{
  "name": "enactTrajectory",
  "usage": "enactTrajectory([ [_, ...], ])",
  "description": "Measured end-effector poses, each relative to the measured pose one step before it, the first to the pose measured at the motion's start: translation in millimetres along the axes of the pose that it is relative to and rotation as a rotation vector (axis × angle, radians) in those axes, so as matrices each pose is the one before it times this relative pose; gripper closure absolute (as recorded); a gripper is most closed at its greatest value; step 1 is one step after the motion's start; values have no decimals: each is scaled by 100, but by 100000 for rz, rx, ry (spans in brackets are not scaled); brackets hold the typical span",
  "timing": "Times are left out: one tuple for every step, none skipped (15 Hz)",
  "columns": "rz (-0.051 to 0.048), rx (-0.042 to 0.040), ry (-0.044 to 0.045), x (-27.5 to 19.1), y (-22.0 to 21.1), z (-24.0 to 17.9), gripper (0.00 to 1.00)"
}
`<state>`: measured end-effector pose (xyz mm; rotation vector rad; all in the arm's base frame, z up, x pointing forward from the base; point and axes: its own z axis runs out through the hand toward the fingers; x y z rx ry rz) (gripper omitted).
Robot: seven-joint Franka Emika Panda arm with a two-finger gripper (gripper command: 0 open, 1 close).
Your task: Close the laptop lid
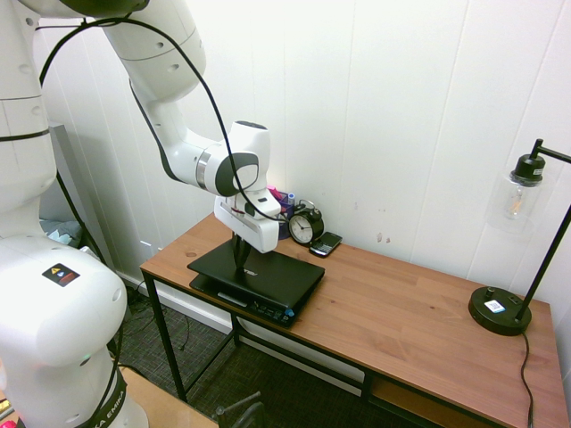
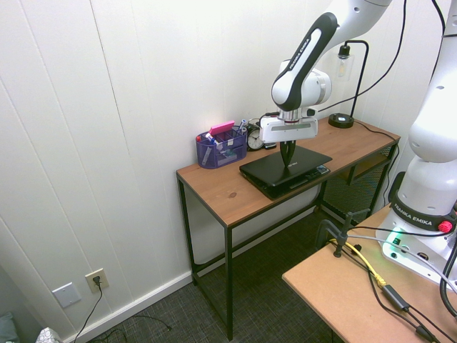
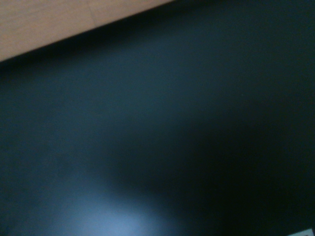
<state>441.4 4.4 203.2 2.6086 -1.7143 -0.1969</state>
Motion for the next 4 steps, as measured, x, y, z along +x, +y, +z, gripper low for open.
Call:
enactTrajectory([
  [-89,277,143,139,16,12,100],
  [-333,689,346,115,-78,-111,100],
  [-395,442,209,102,-73,-104,100],
  [-442,535,251,118,-125,-176,100],
])
